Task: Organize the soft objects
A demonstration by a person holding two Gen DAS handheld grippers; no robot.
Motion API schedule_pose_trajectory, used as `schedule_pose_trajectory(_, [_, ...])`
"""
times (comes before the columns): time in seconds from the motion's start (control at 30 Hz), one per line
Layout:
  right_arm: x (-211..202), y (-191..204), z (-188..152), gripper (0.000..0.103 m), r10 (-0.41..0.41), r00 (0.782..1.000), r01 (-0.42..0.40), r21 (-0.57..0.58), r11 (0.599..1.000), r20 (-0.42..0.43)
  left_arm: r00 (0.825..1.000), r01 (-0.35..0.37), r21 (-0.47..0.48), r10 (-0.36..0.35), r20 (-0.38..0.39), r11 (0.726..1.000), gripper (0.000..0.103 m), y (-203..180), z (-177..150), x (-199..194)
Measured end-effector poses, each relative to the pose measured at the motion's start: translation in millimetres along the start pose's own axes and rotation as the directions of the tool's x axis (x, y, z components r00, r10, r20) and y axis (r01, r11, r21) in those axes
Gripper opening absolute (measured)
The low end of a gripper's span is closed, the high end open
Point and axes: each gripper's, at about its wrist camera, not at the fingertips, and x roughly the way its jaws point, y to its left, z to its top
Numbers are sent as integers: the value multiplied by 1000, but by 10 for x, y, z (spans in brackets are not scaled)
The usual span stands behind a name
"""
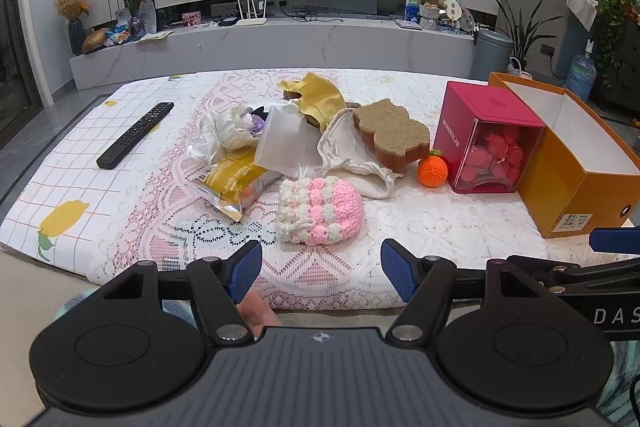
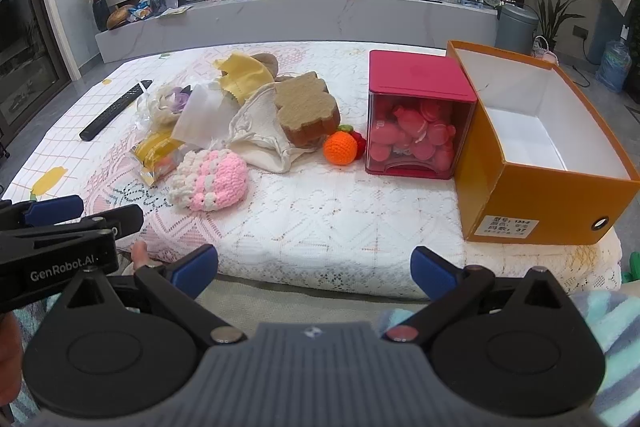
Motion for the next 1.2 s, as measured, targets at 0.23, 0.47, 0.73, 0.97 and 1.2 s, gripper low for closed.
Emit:
schedule_pose_trajectory(0.23, [37,7,-20,100,2,1000,-2,-4,1000,-6,999,43,-27,-44,-27,999,80,33,-11,54])
schedule_pose_trajectory(0.47, [102,0,-42,100,26,998,-24,-44,999,54,993,110,-39,-111,-25,993,67,111,25,131])
schedule_pose_trajectory(0.73, [370,10,98,100,28,995,-11,-171,985,101,990,143,-82,-144,-6,986,72,219,231,400])
schedule_pose_trajectory(0.97, [775,77,406,100,64,990,-22,-317,948,124,983,116,-97,-128,-128,988,85,320,444,978])
schedule_pose_trajectory(1.2, [1344,211,819,100,58,986,15,-431,902,156,989,38,-70,-48,-141,997,82,315,632,1405])
